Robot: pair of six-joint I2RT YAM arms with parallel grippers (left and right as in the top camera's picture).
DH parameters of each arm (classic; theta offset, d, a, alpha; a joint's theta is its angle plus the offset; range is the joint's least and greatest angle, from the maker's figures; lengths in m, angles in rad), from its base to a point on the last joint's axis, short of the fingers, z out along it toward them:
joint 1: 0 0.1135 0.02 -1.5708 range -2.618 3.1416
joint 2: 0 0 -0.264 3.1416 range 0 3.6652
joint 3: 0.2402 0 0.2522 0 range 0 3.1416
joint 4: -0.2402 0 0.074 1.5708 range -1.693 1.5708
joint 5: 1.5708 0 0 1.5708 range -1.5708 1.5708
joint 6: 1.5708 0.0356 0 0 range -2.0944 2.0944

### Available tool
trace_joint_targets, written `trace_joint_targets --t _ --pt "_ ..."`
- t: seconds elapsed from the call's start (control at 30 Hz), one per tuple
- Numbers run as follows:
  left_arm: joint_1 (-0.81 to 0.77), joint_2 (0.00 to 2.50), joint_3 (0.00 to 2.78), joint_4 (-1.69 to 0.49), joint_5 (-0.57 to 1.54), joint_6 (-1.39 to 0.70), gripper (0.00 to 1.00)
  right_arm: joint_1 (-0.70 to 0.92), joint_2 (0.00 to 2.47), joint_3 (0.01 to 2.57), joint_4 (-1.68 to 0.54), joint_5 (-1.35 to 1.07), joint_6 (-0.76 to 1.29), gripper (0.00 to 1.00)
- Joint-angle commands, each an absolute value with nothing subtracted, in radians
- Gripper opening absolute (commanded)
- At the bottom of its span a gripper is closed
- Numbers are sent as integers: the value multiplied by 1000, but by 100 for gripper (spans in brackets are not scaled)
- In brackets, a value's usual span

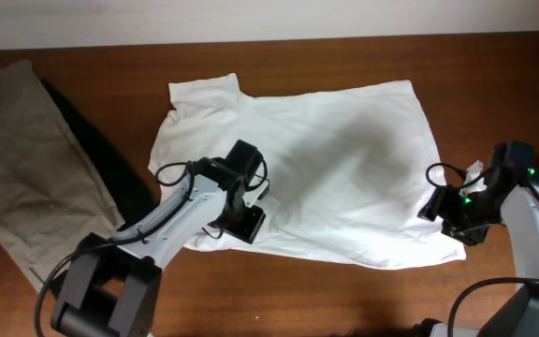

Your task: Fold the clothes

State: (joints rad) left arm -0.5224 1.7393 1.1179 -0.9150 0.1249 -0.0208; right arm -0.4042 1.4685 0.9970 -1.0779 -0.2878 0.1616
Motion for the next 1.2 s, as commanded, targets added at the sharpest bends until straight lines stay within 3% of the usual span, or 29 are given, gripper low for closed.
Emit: trace_joint_targets --t 0.0,0.17,0.27,0.3,0.37,0.4,0.47,0.57,0.6,0.67,0.7,0.77,0.83,0.9,0.97,1.1,1.17 --pt "-587 1728 1127 -913 53 30 60 -406 1450 1012 -1082 -276 173 62" --pt "-794 1756 1126 -878 -250 46 56 -406 1450 1012 -1082 -276 173 62" --pt "-815 1816 1127 -870 -260 47 52 -406 1450 1012 -1085 -276 173 62" --pt "-815 1838 1127 -869 -275 46 46 -406 1450 1012 -1085 -276 173 62" --pt "-815 1847 1127 -870 -341 46 14 -406 1450 1012 -1086 -276 173 62" --pt "-815 1846 1138 -891 -392 46 6 -406 1450 1012 -1086 -276 173 62" --pt "-815 1845 1208 -998 -548 -20 4 -406 1450 1012 -1086 -276 173 62" --pt "-797 1845 1240 -1012 -595 -30 5 -406 1450 1012 -1086 -276 173 62" --pt "-789 1845 1240 -1012 -599 -30 10 -406 1450 1012 -1086 -276 173 62" --pt "-766 1845 1240 -1012 -599 -30 31 -406 1450 1012 -1086 -275 173 63" --pt "-755 1845 1240 -1011 -599 -30 36 -406 1450 1012 -1086 -266 173 63" --pt "-728 1845 1240 -1011 -595 -30 36 -406 1450 1005 -1090 -139 245 63" --pt "-723 1846 1240 -996 -412 -29 57 -407 1459 954 -1071 -88 310 68" --pt "-723 1846 1240 -963 -268 -30 58 -407 1486 918 -1050 -66 358 66" --pt "-723 1846 1240 -932 -265 -29 58 -407 1499 886 -1034 -38 378 61" --pt "-723 1832 1346 -1033 -309 -22 57 -429 1501 864 -1033 -2 404 60" --pt "-723 1828 1430 -1079 -287 -22 57 -517 1501 864 -1039 -7 400 60"
